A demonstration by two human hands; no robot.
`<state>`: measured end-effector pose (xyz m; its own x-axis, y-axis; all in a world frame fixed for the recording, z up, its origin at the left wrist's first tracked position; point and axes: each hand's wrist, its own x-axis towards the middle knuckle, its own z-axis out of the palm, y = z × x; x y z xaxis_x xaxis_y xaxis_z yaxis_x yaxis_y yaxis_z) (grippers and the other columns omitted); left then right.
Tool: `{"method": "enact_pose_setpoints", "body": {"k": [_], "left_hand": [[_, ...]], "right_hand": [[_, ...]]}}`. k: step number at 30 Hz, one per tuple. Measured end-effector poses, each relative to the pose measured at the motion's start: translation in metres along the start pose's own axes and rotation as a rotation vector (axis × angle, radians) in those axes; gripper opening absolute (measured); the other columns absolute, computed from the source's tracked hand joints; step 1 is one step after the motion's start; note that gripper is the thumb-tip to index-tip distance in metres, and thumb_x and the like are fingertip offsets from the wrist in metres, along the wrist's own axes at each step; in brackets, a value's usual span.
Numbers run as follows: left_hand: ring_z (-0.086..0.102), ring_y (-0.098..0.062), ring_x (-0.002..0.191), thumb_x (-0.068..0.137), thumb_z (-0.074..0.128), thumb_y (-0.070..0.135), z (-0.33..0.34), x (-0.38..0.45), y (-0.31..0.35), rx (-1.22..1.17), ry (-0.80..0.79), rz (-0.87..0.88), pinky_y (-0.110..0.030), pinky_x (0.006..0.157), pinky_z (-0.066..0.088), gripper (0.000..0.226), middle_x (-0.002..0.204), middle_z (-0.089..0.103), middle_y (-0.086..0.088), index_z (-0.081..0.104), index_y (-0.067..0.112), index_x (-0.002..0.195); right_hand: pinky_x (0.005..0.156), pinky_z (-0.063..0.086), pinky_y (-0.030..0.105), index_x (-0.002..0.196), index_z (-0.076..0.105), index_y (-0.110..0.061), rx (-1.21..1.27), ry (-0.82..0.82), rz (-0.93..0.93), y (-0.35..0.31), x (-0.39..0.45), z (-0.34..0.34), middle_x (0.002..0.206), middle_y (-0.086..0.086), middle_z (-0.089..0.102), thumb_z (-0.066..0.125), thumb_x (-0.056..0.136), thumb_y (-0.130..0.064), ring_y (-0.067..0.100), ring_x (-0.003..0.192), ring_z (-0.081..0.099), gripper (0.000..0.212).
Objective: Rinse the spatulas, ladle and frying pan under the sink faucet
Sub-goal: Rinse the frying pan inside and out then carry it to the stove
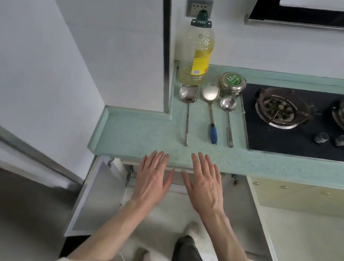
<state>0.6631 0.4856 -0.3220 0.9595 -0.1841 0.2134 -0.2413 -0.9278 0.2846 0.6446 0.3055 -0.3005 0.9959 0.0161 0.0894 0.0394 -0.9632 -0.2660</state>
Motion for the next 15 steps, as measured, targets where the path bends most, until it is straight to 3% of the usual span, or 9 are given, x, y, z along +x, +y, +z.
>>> {"method": "enact_pose_setpoints", "body": {"k": [8, 11, 15], "left_hand": [[0.050, -0.028, 0.135, 0.106, 0.042, 0.043, -0.023, -0.065, -0.030, 0.028, 0.078, -0.109, -0.045, 0.115, 0.037, 0.049, 0.140, 0.059, -0.007, 0.055, 0.011, 0.141], [0.051, -0.026, 0.130, 0.105, 0.044, 0.041, -0.024, -0.087, -0.052, 0.068, 0.067, -0.228, -0.044, 0.110, 0.041, 0.045, 0.136, 0.061, -0.006, 0.057, 0.012, 0.137], [0.056, -0.027, 0.114, 0.104, 0.046, 0.041, -0.014, -0.112, -0.098, 0.147, 0.018, -0.372, -0.043, 0.101, 0.044, 0.039, 0.122, 0.063, -0.006, 0.059, 0.012, 0.128]], "right_hand": [[0.122, 0.031, 0.044, 0.156, 0.041, -0.015, -0.012, -0.054, -0.037, -0.039, -0.059, 0.010, 0.158, 0.009, 0.047, 0.037, 0.106, -0.058, 0.027, 0.151, 0.037, 0.066], [0.121, 0.032, 0.046, 0.154, 0.043, -0.013, -0.007, -0.088, -0.071, -0.039, -0.070, 0.020, 0.156, 0.010, 0.049, 0.046, 0.105, -0.054, 0.029, 0.149, 0.039, 0.064], [0.120, 0.035, 0.048, 0.152, 0.047, -0.012, 0.010, -0.117, -0.084, -0.038, -0.078, 0.031, 0.153, 0.012, 0.052, 0.042, 0.105, -0.055, 0.031, 0.147, 0.043, 0.063]]}}
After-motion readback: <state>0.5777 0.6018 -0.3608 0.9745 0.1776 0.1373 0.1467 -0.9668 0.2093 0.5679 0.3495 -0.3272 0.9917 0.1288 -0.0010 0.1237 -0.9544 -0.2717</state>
